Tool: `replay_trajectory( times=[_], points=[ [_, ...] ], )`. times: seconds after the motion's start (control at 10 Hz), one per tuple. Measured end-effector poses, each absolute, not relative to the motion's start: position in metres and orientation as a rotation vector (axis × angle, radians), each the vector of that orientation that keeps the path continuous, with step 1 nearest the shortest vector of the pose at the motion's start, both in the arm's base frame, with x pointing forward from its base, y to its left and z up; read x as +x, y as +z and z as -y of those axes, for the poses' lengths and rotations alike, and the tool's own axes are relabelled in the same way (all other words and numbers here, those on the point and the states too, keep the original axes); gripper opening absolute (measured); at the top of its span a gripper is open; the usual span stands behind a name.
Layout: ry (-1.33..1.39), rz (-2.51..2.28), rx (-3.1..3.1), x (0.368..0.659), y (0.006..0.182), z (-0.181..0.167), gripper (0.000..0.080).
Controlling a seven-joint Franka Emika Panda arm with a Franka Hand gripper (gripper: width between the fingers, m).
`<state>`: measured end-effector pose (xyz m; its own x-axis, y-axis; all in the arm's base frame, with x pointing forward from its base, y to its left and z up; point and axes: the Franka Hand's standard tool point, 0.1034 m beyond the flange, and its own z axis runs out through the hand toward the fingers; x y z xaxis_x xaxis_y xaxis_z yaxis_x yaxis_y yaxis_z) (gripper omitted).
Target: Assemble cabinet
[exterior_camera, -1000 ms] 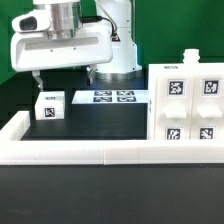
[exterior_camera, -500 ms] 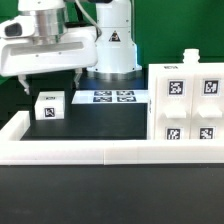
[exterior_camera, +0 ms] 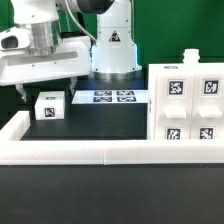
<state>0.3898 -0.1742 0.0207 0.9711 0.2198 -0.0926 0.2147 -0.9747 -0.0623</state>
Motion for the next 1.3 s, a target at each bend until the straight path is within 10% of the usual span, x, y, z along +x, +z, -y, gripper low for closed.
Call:
replay_trajectory(
  times=[0.5, 0.7, 1.1, 1.3],
  points=[
    [0.116, 0.354, -3.099, 0.391, 0.01, 0.176, 0.0797],
    [0.116, 0.355, -3.099, 0.391, 0.009, 0.176, 0.0555],
    [0.116, 0.355, -3.098, 0.391, 0.01, 0.176, 0.0558],
    [0.102, 0.372, -3.076, 0.403, 0.039, 0.168, 0.0558]
  ],
)
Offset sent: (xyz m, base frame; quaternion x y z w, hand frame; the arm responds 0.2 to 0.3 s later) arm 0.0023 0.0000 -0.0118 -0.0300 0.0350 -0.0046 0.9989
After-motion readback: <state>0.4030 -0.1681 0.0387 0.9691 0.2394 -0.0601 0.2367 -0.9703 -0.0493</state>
